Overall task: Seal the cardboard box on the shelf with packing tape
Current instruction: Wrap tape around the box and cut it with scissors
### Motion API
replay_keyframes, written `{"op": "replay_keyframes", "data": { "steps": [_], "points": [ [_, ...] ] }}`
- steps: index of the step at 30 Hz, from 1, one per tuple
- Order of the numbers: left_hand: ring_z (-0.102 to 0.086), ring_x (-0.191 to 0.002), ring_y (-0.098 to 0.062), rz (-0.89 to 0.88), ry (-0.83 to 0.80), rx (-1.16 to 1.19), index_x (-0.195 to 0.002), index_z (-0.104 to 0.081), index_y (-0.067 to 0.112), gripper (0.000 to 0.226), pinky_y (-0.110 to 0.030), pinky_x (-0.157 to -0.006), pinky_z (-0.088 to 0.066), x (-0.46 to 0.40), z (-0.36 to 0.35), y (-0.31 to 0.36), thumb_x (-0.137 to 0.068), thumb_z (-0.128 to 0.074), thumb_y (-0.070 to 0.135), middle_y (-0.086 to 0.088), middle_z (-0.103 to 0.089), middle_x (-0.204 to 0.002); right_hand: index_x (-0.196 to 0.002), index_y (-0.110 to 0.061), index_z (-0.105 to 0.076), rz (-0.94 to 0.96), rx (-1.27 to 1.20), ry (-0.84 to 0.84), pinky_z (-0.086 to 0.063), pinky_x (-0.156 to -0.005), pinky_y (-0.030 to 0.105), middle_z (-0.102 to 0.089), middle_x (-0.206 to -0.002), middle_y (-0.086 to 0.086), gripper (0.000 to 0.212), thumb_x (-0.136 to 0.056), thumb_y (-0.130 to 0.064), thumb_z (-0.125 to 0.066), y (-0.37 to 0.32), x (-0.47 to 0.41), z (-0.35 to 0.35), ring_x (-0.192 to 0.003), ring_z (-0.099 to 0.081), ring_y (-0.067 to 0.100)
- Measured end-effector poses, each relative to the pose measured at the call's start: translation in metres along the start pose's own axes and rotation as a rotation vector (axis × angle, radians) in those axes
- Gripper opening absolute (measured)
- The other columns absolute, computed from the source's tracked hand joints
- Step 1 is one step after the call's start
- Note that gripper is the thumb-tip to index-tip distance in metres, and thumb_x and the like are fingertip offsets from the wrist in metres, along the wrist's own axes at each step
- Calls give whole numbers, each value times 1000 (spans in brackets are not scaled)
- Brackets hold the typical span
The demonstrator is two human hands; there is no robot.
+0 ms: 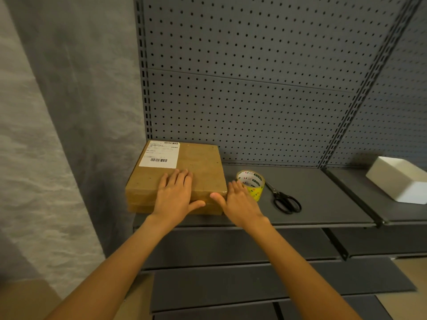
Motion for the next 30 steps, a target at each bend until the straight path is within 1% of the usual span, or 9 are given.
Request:
{"op": "replay_keyframes", "data": {
  "steps": [1,2,5,9,12,17,21,26,30],
  "points": [
    [-56,-118,-32,5,-4,4,-123,-57,5,85,-49,-98,-43,0,1,0,-66,-62,69,-14,-60,-125,-147,3,-20,-12,9,-25,-10,-118,37,-20,-155,18,107,-78,-77,0,3,3,-4,-146,-10,27],
    [-55,-118,-31,7,-5,7,-123,-57,5,85,-49,-98,-43,0,1,1,-66,-63,68,-14,-60,-125,-148,2,-16,-19,-17,-29,-9,-118,36,-17,-156,17,108,-78,-78,-1,5,5,-4,-146,-8,26],
    [-55,-120,-30,8,-1,13,-124,-56,6,85,-49,-99,-42,-1,1,0,-66,-65,67,-13,-59,-127,-151,-5,-1,58,-139,33,-7,-118,34,-2,-159,10,90,-90,-65,-31,-4,4,19,-147,3,19],
    [-58,-115,-31,-4,-7,16,-121,-59,4,87,-49,-95,-45,-1,1,-1,-60,-72,65,-13,-62,-123,-152,-11,1,268,-102,-36,1,-118,32,5,-160,4,86,-92,-59,-38,-32,-11,36,-146,10,14],
    [-58,-115,-31,-21,-29,18,-121,-59,4,92,-48,-94,-45,-1,-2,-2,-55,-76,65,-14,-62,-123,-151,-9,-6,342,-14,-109,2,-119,33,-2,-160,6,81,-94,-55,-40,-47,-21,23,-147,3,16],
    [-56,-118,-30,14,-50,28,-123,-58,4,98,-46,-98,-43,-2,-5,-3,-49,-81,62,-13,-61,-125,-150,-8,-17,383,-18,39,3,-117,30,-17,-158,7,75,-94,-50,-44,-48,-22,13,-147,-9,17],
    [-50,-126,-28,52,-52,46,-129,-53,6,96,-47,-103,-37,-3,-3,-2,-54,-79,60,-11,-56,-132,-148,-7,-24,412,-15,125,5,-114,24,-25,-155,8,65,-96,-39,-47,-51,-15,14,-145,-16,18],
    [-40,-134,-25,52,-58,48,-136,-43,8,92,-45,-109,-28,-3,2,0,-64,-75,55,-9,-47,-142,-143,-7,-38,473,-73,227,-13,-119,34,-38,-149,11,54,-94,-25,-55,-50,3,13,-141,-30,22],
    [-29,-140,-24,46,-75,61,-143,-33,9,91,-43,-113,-20,-3,3,1,-72,-70,54,-8,-36,-149,-143,-10,-38,497,-89,214,-16,-119,33,-38,-149,7,52,-96,-28,-52,-47,13,14,-142,-28,18]
  ]
}}
Point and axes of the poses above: each hand's wrist, its own x-axis away from the middle knuckle, its own z-axis out of the back of the hand, y = z × x, the point moved 7 cm from there along -x, towards the middle knuckle
